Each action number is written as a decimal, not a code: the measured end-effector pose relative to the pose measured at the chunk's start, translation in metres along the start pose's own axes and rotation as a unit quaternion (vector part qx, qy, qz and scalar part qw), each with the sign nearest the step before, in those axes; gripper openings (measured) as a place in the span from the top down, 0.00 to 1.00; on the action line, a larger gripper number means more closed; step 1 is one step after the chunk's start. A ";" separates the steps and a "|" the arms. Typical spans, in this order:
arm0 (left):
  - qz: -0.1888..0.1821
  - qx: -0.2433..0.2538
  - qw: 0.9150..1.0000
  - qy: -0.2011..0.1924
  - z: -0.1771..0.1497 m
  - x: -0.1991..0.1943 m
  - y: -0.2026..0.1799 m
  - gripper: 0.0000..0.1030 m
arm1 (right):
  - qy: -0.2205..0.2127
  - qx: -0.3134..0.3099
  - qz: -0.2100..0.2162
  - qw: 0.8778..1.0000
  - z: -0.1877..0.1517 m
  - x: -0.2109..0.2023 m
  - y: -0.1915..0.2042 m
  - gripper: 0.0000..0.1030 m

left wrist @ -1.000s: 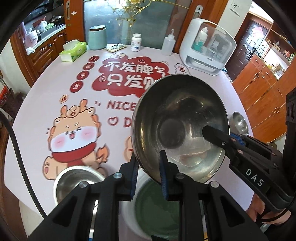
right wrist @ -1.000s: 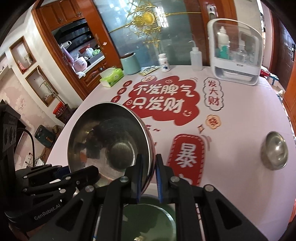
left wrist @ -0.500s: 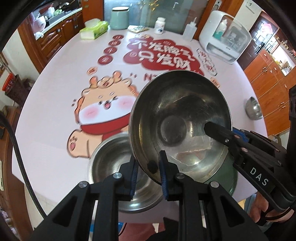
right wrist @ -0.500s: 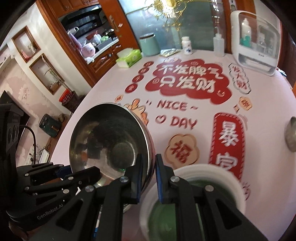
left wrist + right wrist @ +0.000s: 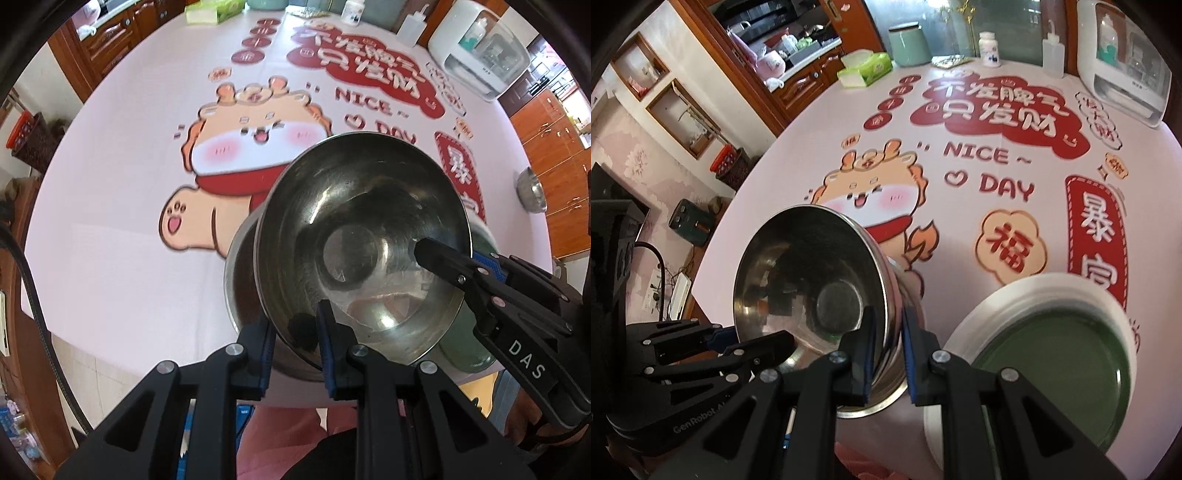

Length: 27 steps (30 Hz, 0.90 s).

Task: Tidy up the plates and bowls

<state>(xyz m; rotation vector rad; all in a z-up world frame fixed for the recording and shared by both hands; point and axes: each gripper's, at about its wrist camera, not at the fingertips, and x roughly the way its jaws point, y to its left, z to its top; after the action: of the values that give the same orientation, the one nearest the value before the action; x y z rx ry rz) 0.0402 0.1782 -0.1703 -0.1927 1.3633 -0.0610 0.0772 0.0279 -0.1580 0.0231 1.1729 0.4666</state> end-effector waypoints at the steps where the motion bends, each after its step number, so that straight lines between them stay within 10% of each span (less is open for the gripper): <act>1: 0.001 0.000 1.000 0.005 -0.001 0.004 0.002 0.82 | 0.006 0.000 -0.001 1.000 -0.002 0.003 0.001 0.86; 27: 0.003 -0.007 0.999 0.037 0.001 0.020 0.008 0.70 | 0.062 0.014 0.018 0.998 -0.009 0.030 -0.002 0.67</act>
<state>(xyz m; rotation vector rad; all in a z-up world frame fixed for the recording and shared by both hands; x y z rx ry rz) 0.0447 0.1827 -0.1909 -0.2004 1.4382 -0.0532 0.0794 0.0348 -0.1889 0.0404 1.3029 0.4880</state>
